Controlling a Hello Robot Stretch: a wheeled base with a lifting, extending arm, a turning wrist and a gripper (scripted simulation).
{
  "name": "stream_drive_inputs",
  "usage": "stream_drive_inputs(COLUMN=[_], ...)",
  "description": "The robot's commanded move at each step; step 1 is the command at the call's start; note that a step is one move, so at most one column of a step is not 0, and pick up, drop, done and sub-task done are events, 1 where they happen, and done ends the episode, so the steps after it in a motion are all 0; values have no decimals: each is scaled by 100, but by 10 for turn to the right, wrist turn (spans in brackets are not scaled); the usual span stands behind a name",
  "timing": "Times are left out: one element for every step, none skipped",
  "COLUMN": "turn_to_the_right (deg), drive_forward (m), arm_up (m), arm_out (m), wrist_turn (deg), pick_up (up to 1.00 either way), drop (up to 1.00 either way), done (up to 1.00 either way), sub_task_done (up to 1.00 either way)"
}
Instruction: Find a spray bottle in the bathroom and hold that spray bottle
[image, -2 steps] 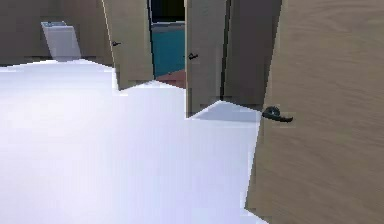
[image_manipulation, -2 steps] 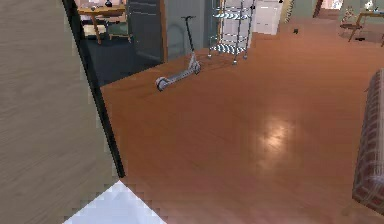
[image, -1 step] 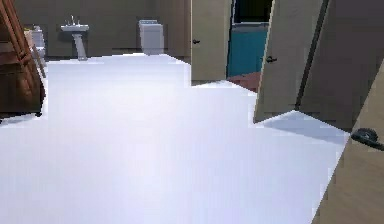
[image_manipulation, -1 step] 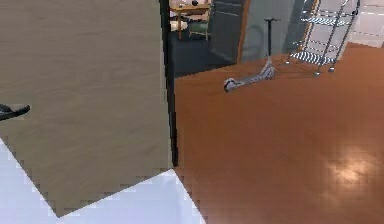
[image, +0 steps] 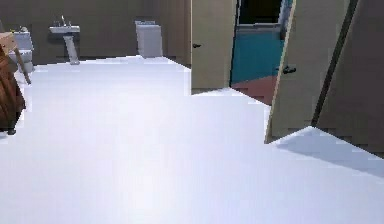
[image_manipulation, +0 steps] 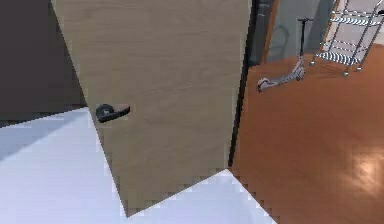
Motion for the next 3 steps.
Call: stream_drive_inputs(turn_to_the_right=[-330, 0, 0], drive_forward=[0, 100, 100], arm_up=[0, 0, 0], arm_out=[0, 0, 0], wrist_turn=[0, 0, 0], pick_up=[0, 0, 0], drop=[0, 0, 0], done=[0, 0, 0], sub_task_done=[0, 0, 0])
